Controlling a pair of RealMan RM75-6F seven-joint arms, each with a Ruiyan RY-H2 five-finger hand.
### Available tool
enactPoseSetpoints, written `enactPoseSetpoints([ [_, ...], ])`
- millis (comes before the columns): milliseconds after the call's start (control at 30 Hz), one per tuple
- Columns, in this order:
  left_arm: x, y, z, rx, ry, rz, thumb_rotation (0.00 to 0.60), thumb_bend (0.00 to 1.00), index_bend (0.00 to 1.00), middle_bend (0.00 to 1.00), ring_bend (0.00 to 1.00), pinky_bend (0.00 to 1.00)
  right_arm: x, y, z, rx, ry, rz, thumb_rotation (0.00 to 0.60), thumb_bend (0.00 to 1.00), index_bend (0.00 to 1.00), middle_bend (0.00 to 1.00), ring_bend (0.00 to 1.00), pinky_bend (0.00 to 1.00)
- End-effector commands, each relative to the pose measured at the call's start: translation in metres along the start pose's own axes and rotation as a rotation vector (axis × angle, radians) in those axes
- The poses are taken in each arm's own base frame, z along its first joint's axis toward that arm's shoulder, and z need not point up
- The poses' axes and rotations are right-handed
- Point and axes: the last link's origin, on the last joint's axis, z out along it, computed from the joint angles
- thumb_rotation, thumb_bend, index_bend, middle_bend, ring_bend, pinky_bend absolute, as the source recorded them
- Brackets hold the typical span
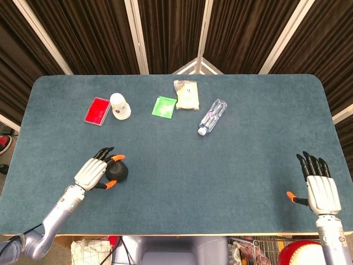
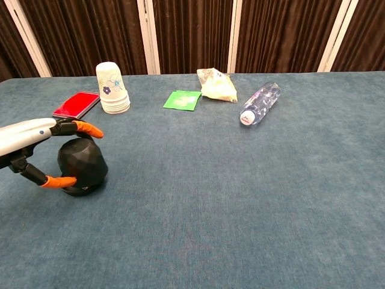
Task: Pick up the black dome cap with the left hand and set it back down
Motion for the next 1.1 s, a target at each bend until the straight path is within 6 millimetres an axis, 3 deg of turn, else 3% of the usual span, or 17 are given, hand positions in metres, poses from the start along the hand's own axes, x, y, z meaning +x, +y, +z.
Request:
enactPoseSetpoints([
  [33,0.001,0.012,0.005,-0.023,-0.007,-0.082,0.600,0.43,0.20,0.24,0.00,0.00,0.000,0.001,0.001,-0.004,0.003,0.000,0.600,0.15,0.04,0.02,0.04,0.01],
  [400,-0.017,0.043,0.024,-0.067,-0.022,-0.083,0.600,0.43,0.20,0.23,0.00,0.00,0.001,0.002,0.001,-0.005,0.004,0.003,0.600,0.15,0.04,0.02,0.04,0.01],
  [767,-0.043,0.056,0.039,-0.092,-0.048,-0.043,0.600,0.36,0.17,0.03,0.00,0.00,0.002,0.003,0.001,-0.005,0.003,0.009,0.600,0.15,0.04,0.02,0.04,0.01],
  [967,-0.037,0.061,0.035,-0.145,-0.033,-0.053,0.600,0.37,0.10,0.00,0.00,0.00,0.001,0.003,0.000,-0.001,0.003,0.010,0.600,0.15,0.04,0.02,0.04,0.01],
  [1100,-0.016,0.067,0.023,-0.195,0.025,-0.080,0.600,0.37,0.10,0.00,0.00,0.00,0.002,0.004,0.001,-0.002,0.007,0.011,0.600,0.15,0.04,0.02,0.04,0.01],
])
